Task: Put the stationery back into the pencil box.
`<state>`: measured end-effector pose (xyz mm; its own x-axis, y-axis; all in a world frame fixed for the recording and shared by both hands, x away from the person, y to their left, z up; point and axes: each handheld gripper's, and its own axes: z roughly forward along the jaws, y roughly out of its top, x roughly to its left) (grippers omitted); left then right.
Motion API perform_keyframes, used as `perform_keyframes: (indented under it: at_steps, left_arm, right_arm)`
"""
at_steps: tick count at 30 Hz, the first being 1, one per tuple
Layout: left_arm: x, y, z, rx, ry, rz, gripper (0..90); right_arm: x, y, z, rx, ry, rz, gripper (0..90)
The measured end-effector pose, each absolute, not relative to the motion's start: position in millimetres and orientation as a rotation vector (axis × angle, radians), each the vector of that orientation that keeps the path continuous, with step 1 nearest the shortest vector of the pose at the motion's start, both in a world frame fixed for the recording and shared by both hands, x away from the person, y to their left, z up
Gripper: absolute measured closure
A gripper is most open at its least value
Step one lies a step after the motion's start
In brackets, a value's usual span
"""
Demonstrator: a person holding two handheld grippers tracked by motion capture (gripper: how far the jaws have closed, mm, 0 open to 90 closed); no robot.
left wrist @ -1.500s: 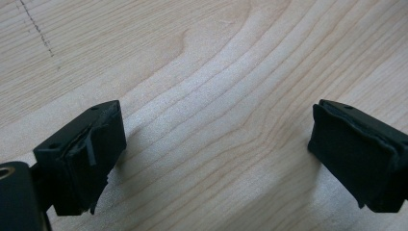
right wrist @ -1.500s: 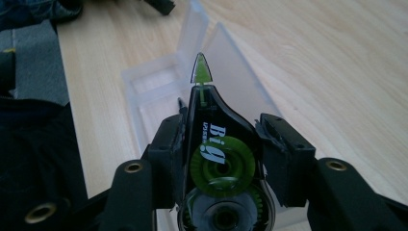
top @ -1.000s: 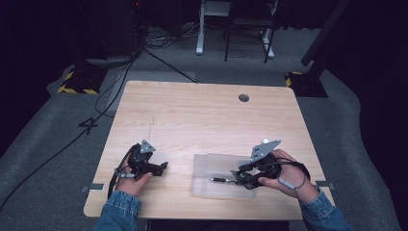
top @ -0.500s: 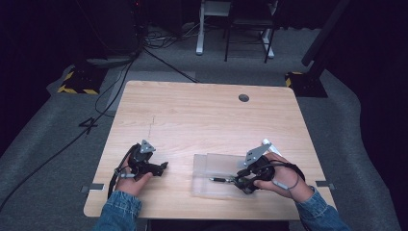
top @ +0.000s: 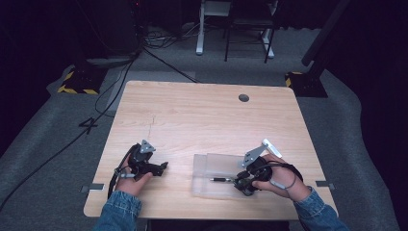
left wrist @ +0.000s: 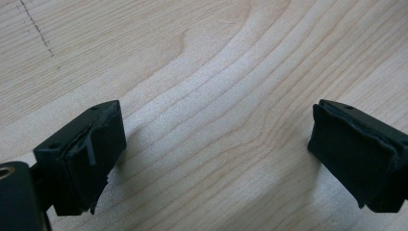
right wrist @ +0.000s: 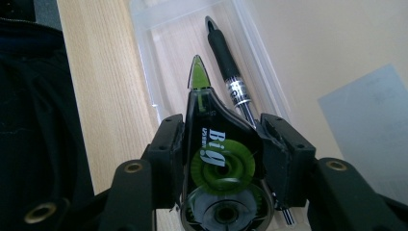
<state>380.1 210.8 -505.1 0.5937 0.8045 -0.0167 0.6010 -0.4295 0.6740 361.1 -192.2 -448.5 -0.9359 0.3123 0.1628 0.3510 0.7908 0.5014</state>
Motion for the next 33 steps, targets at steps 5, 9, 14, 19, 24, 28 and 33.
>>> perform_keyframes:
  at_steps: [5, 9, 14, 19, 24, 28, 33]
  left_arm:
    - [380, 211, -505, 2.177, 1.108, 0.408, 5.9]
    - [380, 211, -505, 2.177, 1.108, 0.408, 5.9]
    - [380, 211, -505, 2.177, 1.108, 0.409, 5.9]
    - [380, 211, -505, 2.177, 1.108, 0.409, 5.9]
    - [380, 211, -505, 2.177, 1.108, 0.408, 5.9]
    - [380, 211, -505, 2.177, 1.107, 0.408, 5.9]
    - [380, 211, -505, 2.177, 1.108, 0.408, 5.9]
  right_arm:
    - [361, -191, -450, -0.534, -2.902, -0.828, 53.0]
    - [361, -190, -453, -0.532, -2.903, -0.822, 52.9]
    - [360, -188, -456, -0.527, -2.909, -0.8, 52.9]
    - [360, -185, -461, -0.523, -2.91, -0.778, 52.7]
    - [359, -183, -464, -0.505, -2.907, -0.759, 52.7]
    - [359, -182, -465, -0.5, -2.896, -0.754, 52.6]
    - [359, -181, -467, -0.513, -2.881, -0.757, 49.7]
